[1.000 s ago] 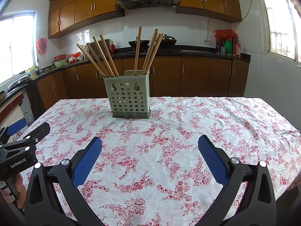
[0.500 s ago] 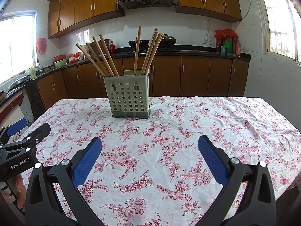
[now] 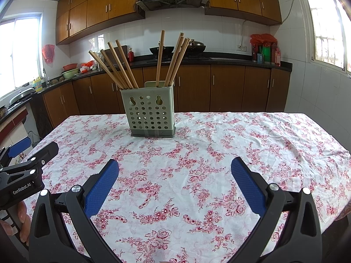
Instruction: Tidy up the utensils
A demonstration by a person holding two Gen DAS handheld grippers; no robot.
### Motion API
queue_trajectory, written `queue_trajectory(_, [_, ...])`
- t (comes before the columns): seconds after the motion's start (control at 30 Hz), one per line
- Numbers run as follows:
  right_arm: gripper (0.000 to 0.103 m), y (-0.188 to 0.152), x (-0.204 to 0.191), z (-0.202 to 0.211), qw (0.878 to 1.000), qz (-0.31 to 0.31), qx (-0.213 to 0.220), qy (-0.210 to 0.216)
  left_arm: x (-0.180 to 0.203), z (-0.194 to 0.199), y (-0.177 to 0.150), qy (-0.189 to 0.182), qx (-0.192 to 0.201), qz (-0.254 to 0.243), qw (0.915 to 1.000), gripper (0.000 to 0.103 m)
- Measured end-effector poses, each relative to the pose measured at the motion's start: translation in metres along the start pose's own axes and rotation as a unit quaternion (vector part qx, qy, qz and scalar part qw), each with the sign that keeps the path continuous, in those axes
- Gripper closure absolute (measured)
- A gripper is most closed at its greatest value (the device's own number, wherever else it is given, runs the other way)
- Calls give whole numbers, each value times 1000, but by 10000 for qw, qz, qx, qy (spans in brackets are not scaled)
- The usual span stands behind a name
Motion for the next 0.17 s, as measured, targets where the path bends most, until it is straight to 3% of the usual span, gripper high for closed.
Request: queue_trajectory(0.17, [2,-1,0,0,10000,-13,-4,-6,0,0,0,-7,1,-12,10000,4])
Point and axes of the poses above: each gripper's, at about its wrist camera, not at the fingertips, and z roughly against the way its jaws point, x to its right, y to its top, the point moved 9 cm from there along -z, roughly the way its jaws point, and after that the axes turned 11 degrees about x, right-handed, at the moved point
